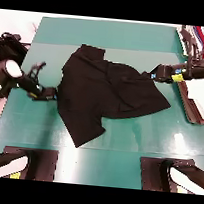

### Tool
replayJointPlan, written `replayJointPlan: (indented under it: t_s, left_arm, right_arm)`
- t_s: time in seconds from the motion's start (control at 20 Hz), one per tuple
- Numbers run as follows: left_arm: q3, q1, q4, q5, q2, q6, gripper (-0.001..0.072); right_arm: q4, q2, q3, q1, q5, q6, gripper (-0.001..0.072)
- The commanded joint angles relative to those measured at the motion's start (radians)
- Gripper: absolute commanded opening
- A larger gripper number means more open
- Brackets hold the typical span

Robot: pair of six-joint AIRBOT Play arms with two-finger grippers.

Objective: Fold the shirts.

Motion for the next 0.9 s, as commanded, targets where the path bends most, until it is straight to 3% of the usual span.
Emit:
replayJointPlan:
  t_s: [0.0, 0.35, 0.4, 0.5, 0.55, 0.75, 0.85]
  left_arm:
    - [-0.211, 0.002, -0.126, 0.13, 0.05, -0.005, 0.0664]
    - [-0.282, -0.069, -0.259, 0.28, 0.05, -0.001, 0.0662]
    - [-0.275, -0.072, -0.293, 0.294, 0.05, -0.001, 0.0572]
    - [-0.243, -0.072, -0.315, 0.299, 0.05, 0.001, 0.0133]
    - [-0.218, -0.071, -0.314, 0.29, 0.05, 0.008, 0.0034]
    - [-0.079, -0.071, -0.314, 0.21, 0.051, 0.044, 0.0026]
    - [-0.029, -0.071, -0.315, 0.185, 0.051, 0.06, 0.0026]
  right_arm:
    - [0.003, 0.063, -0.04, -0.001, -0.028, -0.004, 0.041]
    - [0.003, 0.073, -0.039, -0.004, -0.018, -0.002, 0.0407]
    - [0.002, 0.073, -0.039, -0.014, -0.005, -0.002, 0.0407]
    - [-0.002, 0.069, -0.04, -0.069, 0.053, -0.004, 0.0407]
    - [-0.002, 0.063, -0.045, -0.114, 0.09, -0.01, 0.0386]
    - [-0.003, 0.076, -0.259, -0.391, 0.116, -0.029, 0.0366]
    - [0.003, 0.072, -0.392, -0.544, 0.061, -0.029, 0.0367]
